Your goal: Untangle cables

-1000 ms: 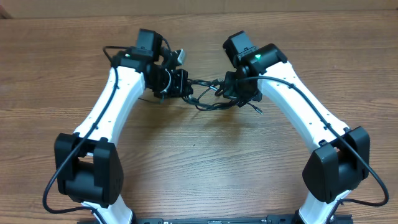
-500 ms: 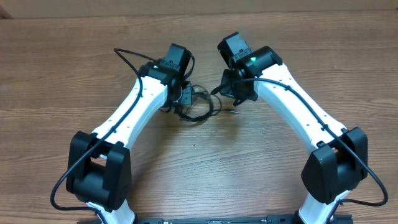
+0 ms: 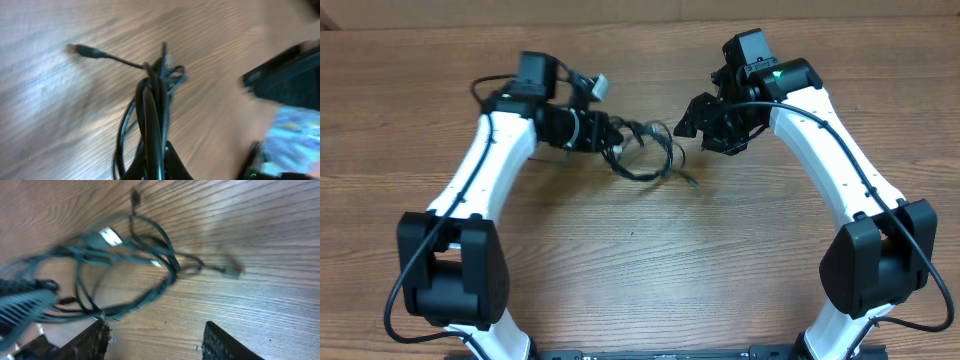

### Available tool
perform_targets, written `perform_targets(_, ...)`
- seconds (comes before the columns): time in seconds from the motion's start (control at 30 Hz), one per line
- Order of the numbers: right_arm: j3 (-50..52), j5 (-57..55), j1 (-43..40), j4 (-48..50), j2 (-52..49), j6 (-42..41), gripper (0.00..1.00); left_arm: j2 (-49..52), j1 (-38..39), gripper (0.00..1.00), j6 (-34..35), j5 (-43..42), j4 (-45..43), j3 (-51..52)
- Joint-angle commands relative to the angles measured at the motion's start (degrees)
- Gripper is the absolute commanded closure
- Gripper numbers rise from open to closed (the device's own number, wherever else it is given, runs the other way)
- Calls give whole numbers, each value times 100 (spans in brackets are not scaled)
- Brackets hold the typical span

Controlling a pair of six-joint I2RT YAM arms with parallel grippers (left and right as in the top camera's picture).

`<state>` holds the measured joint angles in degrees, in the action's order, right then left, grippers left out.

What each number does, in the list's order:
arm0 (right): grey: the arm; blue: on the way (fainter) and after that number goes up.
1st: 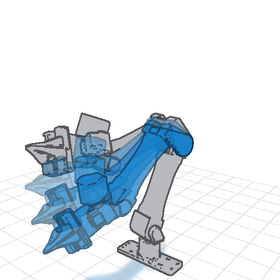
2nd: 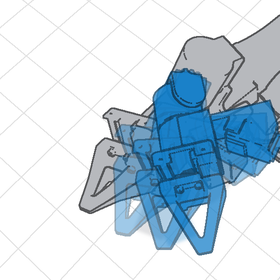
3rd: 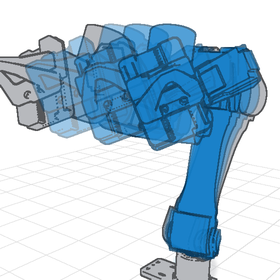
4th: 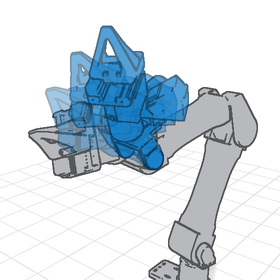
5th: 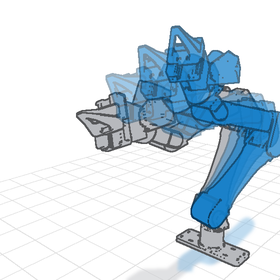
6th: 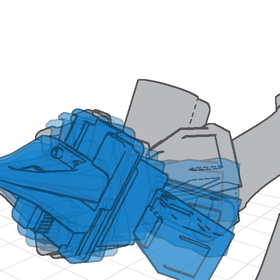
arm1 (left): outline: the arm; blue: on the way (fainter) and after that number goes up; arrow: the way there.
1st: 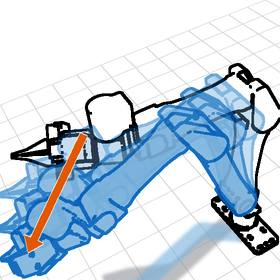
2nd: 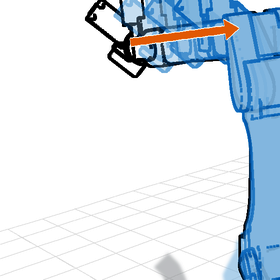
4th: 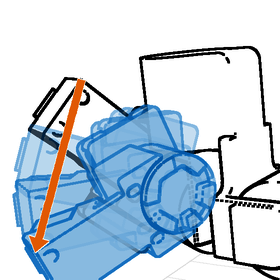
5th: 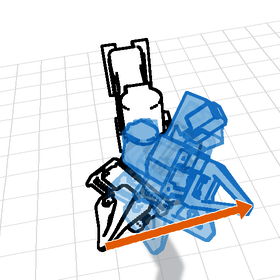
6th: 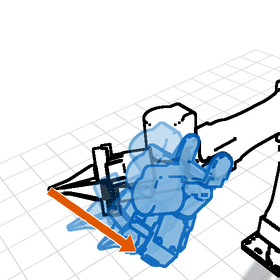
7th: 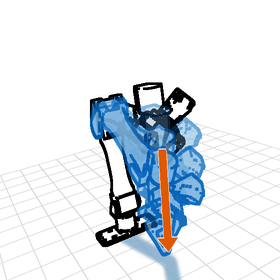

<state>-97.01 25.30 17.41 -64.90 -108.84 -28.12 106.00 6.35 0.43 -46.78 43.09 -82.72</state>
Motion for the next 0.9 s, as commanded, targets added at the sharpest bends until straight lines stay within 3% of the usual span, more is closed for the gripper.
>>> perform_targets(0.0, 28, 199, 20, -11, -109, 273, 40, -127, -367, 96, 249, -1491, -214, 15)
perform_targets(0.33, 28, 232, 37, 212, -516, 271, 41, -127, -595, 96, 1355, -2050, -315, 15)
perform_targets(0.57, 31, 179, 177, 721, -649, 269, 43, -127, -597, 96, 1532, -2236, -310, 15)
perform_targets(0.87, 114, -337, 284, 813, -938, 116, 55, -127, -601, 96, 1578, -2487, -313, 15)
